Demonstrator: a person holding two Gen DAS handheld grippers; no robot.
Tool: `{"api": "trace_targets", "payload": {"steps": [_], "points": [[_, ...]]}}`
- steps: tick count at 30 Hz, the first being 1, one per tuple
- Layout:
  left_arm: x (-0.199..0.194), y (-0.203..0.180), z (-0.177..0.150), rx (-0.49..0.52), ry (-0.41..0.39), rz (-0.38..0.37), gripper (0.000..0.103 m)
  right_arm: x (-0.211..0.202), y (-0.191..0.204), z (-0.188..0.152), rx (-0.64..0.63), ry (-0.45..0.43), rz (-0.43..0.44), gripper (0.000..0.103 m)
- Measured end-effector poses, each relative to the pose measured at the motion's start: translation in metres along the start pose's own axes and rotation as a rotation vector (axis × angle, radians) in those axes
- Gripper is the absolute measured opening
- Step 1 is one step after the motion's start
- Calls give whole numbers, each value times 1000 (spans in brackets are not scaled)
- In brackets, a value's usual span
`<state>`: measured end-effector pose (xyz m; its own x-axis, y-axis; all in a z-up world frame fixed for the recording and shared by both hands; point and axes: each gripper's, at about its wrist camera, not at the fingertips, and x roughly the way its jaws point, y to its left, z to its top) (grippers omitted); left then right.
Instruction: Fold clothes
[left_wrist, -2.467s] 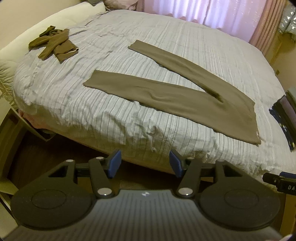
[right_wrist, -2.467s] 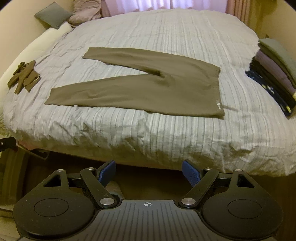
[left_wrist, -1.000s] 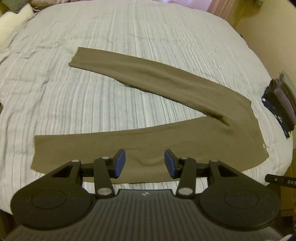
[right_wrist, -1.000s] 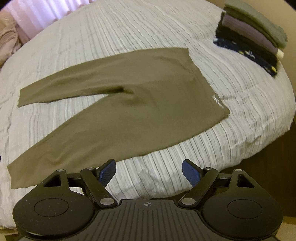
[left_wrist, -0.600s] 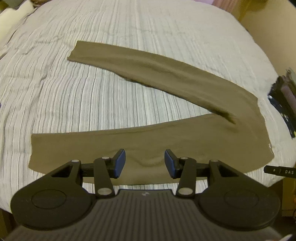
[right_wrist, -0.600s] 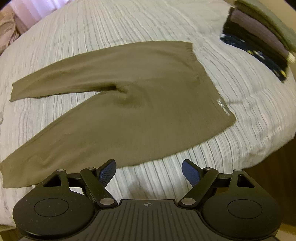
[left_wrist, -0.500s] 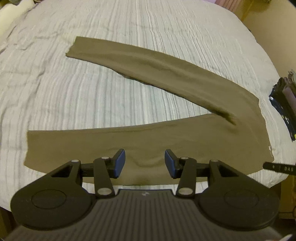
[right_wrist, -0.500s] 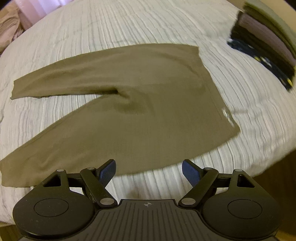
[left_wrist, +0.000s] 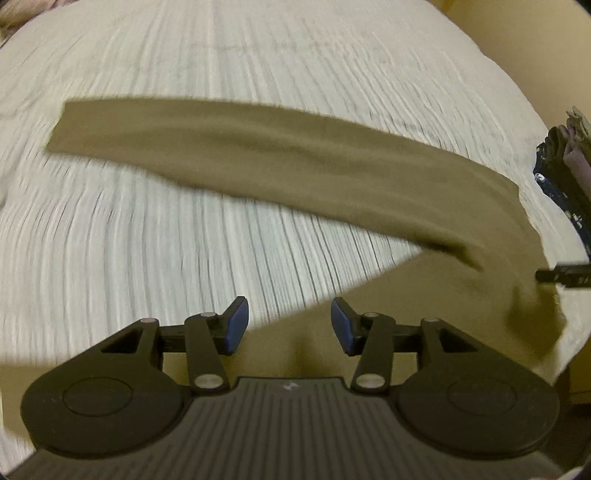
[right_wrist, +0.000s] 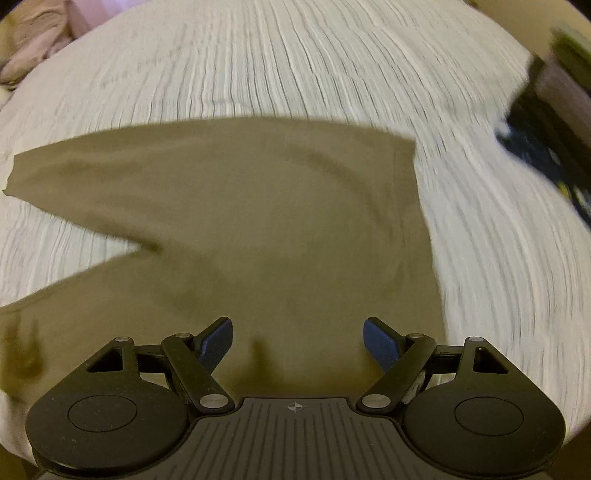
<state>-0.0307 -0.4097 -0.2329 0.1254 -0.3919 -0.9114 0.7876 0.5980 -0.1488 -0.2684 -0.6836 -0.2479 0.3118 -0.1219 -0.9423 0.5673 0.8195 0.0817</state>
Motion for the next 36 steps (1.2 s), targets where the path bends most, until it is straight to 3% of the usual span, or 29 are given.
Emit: {"api": "trace_targets", "payload": {"steps": [6, 13, 19, 24, 27, 29, 31, 33, 36], "points": [[62, 20, 63, 165, -72, 10, 44, 33, -23, 65, -149, -81, 35, 81], [110, 49, 139, 360, -106, 0, 44, 83, -23, 137, -356, -125, 80, 81], [140, 76, 184, 568, -83, 6, 45, 124, -25, 179, -432, -80, 106, 81], [170, 98, 201, 711, -48, 42, 45, 144, -32, 186, -443, -13, 148, 81], [188, 107, 201, 794, -20, 42, 46, 151, -33, 185, -445, 13, 175, 65], [195, 108, 198, 835, -9, 16, 44, 151, -31, 185, -451, 17, 184, 62], [197, 109, 198, 854, 18, -26, 19, 151, -29, 184, -459, 18, 190, 32], [197, 104, 194, 915, 23, -11, 1, 148, -24, 182, -477, 18, 184, 9], [180, 99, 181, 972, -39, 57, 1, 133, -15, 170, -546, -28, 118, 1]]}}
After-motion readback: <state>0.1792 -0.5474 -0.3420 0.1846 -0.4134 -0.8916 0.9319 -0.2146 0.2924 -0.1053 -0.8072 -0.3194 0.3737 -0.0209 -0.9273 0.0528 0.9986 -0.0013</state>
